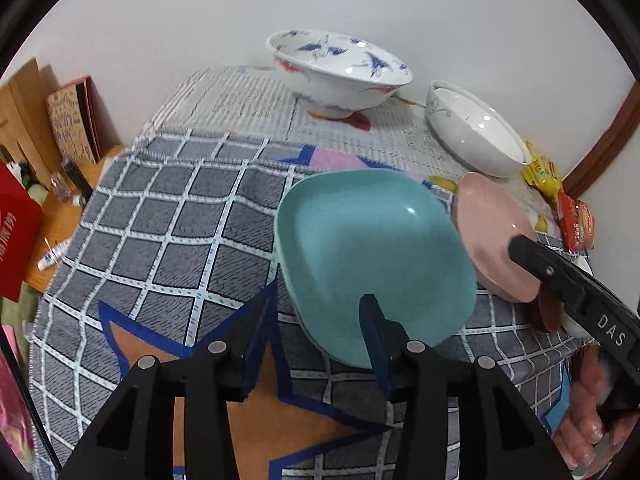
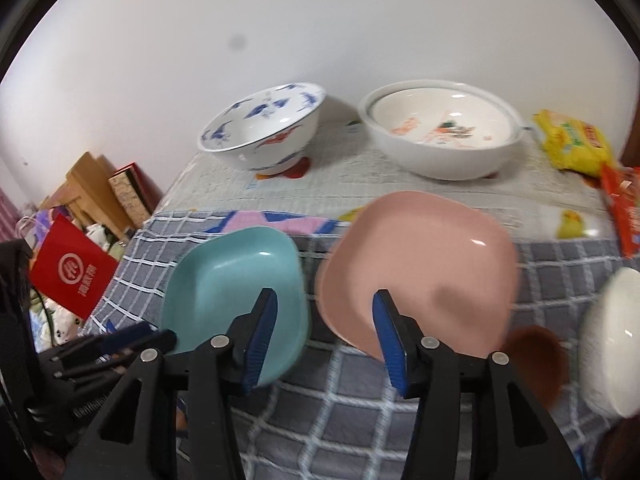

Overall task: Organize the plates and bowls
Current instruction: 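Open both grippers and release the teal plate, then move both grippers to the pink plate rim and close on it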

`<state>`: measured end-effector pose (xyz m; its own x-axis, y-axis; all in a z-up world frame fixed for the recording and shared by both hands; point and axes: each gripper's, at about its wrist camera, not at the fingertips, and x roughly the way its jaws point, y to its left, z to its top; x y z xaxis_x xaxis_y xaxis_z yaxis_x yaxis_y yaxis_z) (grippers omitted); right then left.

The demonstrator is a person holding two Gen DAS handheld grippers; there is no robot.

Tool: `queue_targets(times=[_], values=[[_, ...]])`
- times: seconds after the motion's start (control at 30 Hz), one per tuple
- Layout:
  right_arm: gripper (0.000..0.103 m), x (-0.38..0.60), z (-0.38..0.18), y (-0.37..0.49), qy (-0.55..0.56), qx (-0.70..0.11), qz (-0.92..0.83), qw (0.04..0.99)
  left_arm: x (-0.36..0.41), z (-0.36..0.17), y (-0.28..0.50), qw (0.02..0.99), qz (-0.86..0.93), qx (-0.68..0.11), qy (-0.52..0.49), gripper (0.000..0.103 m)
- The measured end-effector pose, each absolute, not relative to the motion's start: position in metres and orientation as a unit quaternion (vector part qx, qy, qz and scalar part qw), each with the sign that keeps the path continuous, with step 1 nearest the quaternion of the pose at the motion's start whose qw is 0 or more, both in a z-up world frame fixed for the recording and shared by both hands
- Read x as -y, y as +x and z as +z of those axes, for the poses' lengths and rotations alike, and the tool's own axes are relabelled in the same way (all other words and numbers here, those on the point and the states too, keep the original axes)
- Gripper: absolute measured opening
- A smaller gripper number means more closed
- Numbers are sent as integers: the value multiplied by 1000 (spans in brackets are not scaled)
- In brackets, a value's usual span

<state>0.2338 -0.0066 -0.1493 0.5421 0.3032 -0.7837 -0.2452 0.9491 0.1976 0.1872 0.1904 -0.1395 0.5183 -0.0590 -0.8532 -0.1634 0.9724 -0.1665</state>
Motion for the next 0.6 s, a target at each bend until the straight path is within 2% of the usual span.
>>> queue_targets(times=[0.33, 0.43, 0.6], values=[[51, 86, -122, 196, 54, -439, 54, 895, -135, -98, 178, 891, 15, -451, -58, 43], [58, 105, -115, 188, 54, -436, 32, 898, -115, -87, 178, 895, 4, -443, -44, 43], [64, 125, -102, 179, 46, -446, 30, 893, -84, -71, 177, 903, -14, -429, -24, 43]])
